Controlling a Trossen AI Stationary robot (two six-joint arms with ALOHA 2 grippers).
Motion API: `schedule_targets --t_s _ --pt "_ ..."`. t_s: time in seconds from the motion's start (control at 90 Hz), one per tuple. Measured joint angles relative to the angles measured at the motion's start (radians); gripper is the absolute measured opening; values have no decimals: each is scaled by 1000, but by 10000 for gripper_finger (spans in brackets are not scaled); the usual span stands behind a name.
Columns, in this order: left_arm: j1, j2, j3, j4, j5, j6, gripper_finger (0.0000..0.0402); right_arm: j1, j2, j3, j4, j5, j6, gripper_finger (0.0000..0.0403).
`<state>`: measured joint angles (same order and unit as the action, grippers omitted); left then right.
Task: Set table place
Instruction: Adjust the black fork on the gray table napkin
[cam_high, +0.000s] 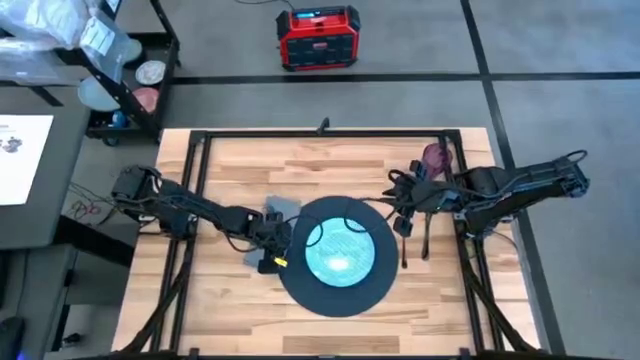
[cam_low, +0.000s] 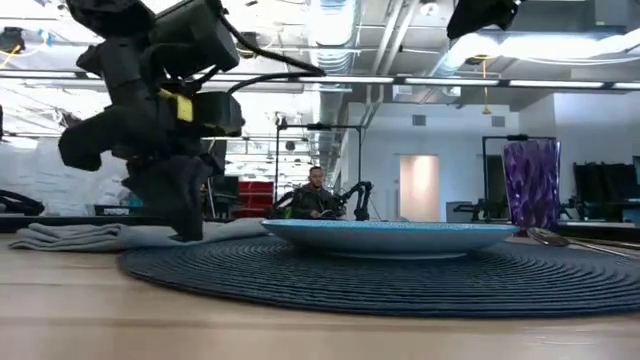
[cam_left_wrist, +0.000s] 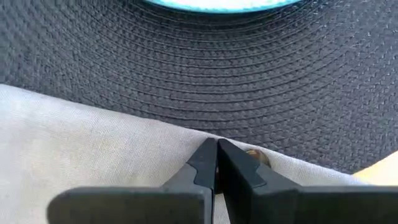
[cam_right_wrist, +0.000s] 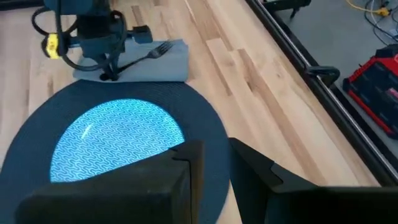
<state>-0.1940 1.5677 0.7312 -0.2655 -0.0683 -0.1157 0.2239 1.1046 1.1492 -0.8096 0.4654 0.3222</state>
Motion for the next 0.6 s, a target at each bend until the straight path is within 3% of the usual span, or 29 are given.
schedule_targets --t_s 0.156,0.4,0.6 --pt "-4 -65 -1 -68 -16 -4 0 12 0 0 -1 2 9 60" --pt "-11 -70 -2 -234 13 -59 0 11 0 0 -4 4 12 60" --pt "-28 -126 8 -185 -38 -38 0 11 0 0 -1 4 13 60"
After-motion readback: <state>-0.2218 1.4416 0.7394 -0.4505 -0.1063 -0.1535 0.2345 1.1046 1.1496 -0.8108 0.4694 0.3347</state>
